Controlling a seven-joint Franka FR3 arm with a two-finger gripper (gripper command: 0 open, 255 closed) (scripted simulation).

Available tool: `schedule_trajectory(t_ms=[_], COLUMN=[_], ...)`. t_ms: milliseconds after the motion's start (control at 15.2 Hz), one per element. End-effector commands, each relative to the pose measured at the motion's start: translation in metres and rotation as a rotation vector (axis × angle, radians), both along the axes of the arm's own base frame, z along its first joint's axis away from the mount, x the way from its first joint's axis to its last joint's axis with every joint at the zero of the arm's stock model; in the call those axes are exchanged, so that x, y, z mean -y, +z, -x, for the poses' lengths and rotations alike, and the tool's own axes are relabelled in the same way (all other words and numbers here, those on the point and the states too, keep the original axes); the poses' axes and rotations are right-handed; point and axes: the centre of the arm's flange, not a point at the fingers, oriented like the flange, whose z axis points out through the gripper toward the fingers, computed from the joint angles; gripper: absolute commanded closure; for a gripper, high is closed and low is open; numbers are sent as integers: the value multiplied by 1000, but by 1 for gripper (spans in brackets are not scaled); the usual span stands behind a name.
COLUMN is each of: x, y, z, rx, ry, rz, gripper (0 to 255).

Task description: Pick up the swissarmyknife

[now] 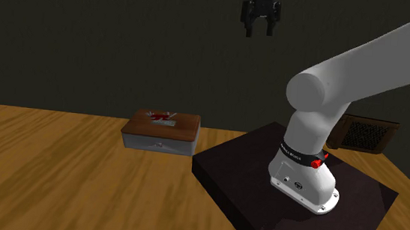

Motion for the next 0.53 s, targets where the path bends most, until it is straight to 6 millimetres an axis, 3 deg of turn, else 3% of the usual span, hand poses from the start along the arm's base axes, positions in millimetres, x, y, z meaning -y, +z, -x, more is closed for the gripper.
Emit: schedule_trajectory(t_ms=[0, 462], x=[0, -53], y=[0, -66], z=[0, -29], rx=[0, 24], ry=[0, -55], rz=[0, -7], gripper=[0, 0])
